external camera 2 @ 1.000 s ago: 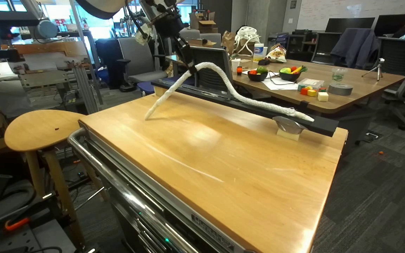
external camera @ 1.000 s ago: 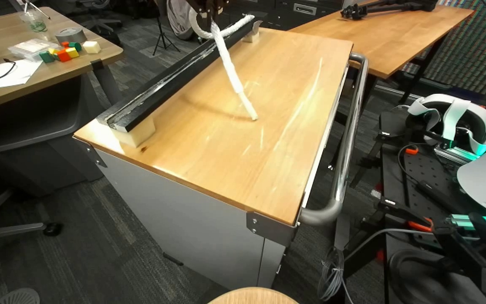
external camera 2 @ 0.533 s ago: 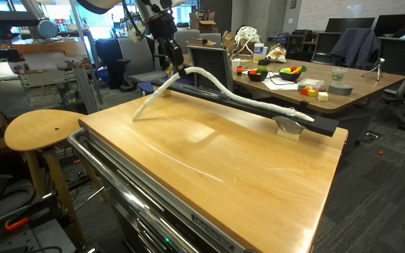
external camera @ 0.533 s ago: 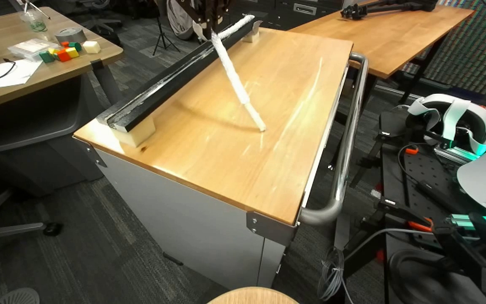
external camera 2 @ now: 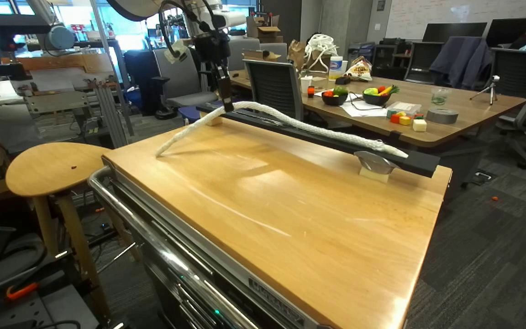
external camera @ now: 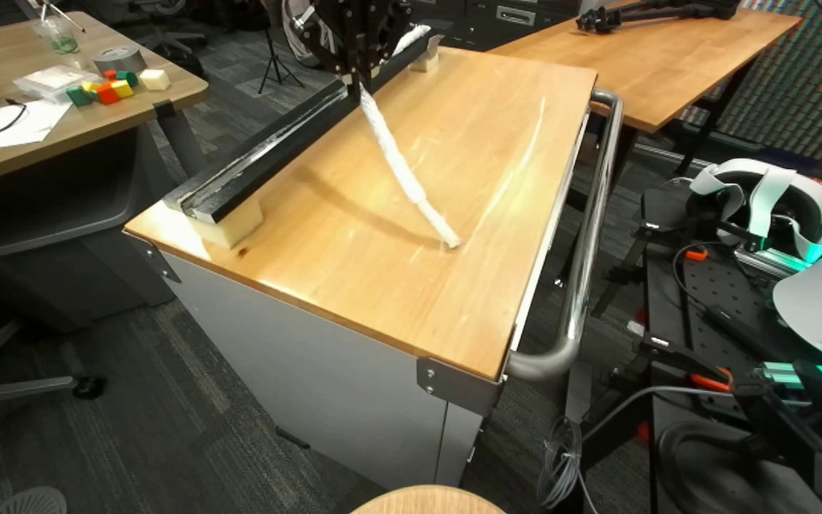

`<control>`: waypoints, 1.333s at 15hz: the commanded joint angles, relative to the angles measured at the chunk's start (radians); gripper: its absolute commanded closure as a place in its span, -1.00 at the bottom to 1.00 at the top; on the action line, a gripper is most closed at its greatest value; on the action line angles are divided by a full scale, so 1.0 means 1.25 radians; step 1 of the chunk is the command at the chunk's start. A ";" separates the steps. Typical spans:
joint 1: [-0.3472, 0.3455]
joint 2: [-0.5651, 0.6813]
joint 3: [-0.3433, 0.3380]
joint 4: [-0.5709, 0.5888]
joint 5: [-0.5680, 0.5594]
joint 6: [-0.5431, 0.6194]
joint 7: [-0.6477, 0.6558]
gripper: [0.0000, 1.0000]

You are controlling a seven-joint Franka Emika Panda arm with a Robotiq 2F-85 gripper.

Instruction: Put the rope in the groove on the black object

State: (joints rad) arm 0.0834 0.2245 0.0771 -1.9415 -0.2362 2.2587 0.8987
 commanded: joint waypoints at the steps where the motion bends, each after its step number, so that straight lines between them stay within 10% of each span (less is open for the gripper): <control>1: 0.006 0.026 -0.009 0.056 0.108 -0.031 -0.032 0.94; 20: -0.007 0.134 -0.055 0.206 0.315 -0.129 0.000 0.94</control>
State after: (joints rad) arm 0.0778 0.3585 0.0142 -1.7560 0.1092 2.1587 0.8891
